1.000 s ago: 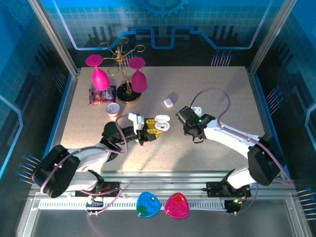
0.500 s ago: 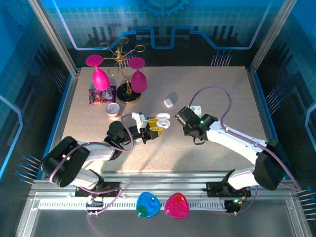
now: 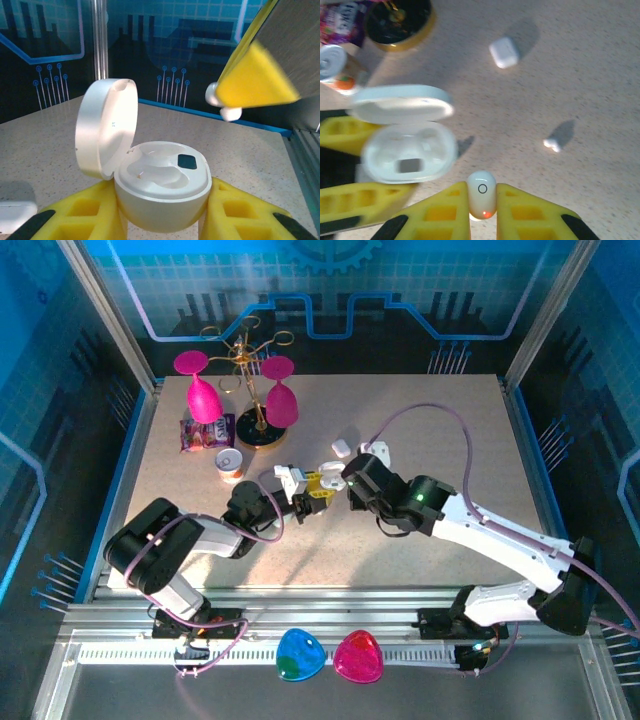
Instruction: Insert the wireless bluetooth earbuds into the charging case
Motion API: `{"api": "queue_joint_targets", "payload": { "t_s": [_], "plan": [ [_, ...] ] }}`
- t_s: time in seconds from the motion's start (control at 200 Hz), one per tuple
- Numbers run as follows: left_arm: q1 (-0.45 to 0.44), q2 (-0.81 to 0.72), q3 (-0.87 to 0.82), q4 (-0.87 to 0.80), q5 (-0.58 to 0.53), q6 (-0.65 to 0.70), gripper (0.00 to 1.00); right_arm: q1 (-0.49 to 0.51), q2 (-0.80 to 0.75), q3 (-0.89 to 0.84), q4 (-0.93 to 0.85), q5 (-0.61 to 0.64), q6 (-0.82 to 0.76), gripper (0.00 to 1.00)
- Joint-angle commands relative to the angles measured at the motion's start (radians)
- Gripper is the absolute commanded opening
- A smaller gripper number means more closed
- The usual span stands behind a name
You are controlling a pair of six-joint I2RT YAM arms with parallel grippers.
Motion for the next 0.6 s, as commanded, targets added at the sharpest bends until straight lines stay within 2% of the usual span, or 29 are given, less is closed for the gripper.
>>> {"api": "queue_joint_targets", "payload": {
  "t_s": [0.0, 0.595],
  "plan": [
    [-0.005, 0.012, 0.030, 0.048, -0.024, 0.048, 0.21, 0.029, 0.040, 0.055, 0.051, -0.004, -0.013, 0.15],
    [-0.039, 0.001, 0.030, 0.047, -0.048, 0.068, 0.21, 0.035, 0.159, 0.108, 0.124, -0.061, -0.038, 0.15]
  ]
}}
